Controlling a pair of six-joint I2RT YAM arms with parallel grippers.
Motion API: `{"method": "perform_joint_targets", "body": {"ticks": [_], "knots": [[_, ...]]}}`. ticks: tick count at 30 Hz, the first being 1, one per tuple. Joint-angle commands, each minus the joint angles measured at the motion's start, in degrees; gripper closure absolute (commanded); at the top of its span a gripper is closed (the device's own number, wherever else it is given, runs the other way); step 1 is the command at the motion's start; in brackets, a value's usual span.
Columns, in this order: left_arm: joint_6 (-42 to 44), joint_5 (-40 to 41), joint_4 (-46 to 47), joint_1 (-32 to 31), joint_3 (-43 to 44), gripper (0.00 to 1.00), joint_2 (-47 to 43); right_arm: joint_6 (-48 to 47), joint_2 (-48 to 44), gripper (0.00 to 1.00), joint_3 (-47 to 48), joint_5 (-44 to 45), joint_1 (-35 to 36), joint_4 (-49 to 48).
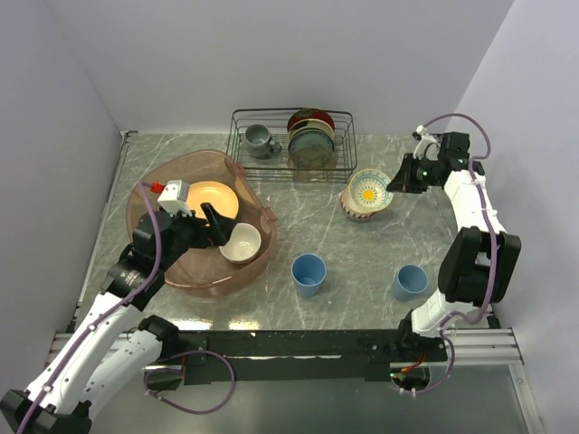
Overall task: Place the mixed dishes into the plastic bin
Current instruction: Pick up the bowl from the center of the board.
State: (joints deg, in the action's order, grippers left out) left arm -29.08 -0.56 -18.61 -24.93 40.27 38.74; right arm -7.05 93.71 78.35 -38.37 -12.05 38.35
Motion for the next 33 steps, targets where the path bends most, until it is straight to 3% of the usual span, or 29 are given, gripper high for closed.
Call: {"method": "perform_joint_targets", "body": {"ticks": [1, 5, 8, 14, 17, 21, 28, 33], "knots": [[-9.75, -10.5, 9.2, -0.03, 1.21, 0.01, 0.1, 0.02, -6.69, 0.98, -1.7, -6.1, -0.25, -2.66], [-17.13, -17.52, 14.11, -0.12, 3.14, 0.01, 4.14, 0.11, -11.26, 0.99, -4.78, -9.96, -0.25, -3.37], [-22.93, -17.3, 18.24, -4.66, 4.19, 0.01, 7.92, -0.16, -14.42, 1.0, -7.32, -12.94, -0.34, -4.51], [-24.18, -0.08, 16.51, -21.88, 12.88, 0.01, 19.23, -1.21, -18.47, 1.0, -11.9, -16.03, -0.25, -5.3], [-25.23, 6.17, 14.58, -27.26, 18.5, 0.01, 26.96, -1.65, -20.23, 1.0, -13.83, -16.91, -0.25, -6.18], [-26.72, 13.55, 10.18, -31.93, 26.6, 0.01, 37.09, -2.35, -22.69, 1.0, -16.12, -17.35, -0.43, -7.76], [-28.93, 25.32, -5.96, -37.47, 44.17, 0.01, 53.61, -3.41, -23.58, 1.0, -18.14, -19.81, -0.69, -8.12], [-30.24, 30.96, -16.53, -39.58, 56.22, 0.14, 63.73, -4.2, -23.22, 1.0, -18.67, -21.22, -1.13, -7.5]]}}
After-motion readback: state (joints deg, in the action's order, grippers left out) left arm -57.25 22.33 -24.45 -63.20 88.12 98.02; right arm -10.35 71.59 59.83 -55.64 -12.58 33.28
